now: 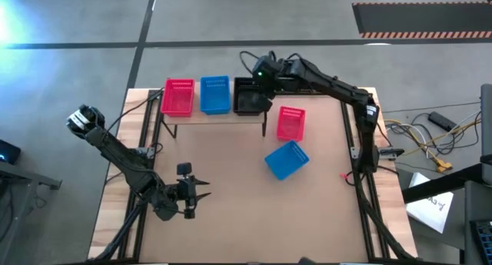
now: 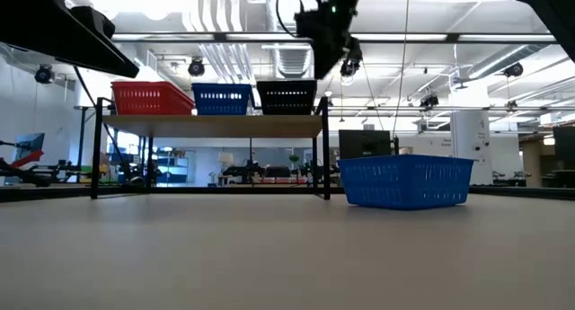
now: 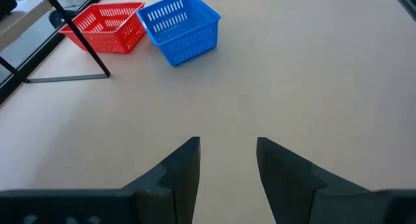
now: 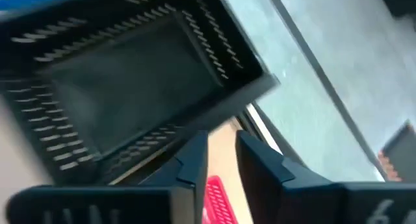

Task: Stack baskets on shelf by color
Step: Stack the black bin on top of the black bin on the shelf

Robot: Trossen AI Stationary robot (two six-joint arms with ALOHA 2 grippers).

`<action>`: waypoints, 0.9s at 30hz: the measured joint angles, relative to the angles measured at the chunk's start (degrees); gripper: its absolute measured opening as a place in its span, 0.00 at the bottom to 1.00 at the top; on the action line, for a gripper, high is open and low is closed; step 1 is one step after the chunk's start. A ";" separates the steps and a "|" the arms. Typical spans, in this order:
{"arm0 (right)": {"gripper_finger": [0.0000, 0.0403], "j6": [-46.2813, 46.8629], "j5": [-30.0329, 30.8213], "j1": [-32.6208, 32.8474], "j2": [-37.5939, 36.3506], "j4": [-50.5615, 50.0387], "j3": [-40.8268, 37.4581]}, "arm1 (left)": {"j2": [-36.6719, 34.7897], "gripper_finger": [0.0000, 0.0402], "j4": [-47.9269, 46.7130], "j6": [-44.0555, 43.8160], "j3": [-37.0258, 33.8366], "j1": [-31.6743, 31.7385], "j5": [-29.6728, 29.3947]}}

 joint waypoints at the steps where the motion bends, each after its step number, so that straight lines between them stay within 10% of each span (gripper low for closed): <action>1: 0.16 0.97 0.16 -0.74 0.00 0.66 -1.28 | 0.00 0.34 0.01 0.00 0.00 0.00 0.00; 27: 0.02 5.40 -2.37 -1.68 -3.49 7.58 -7.96 | 0.00 0.34 0.09 0.00 -0.02 0.00 0.02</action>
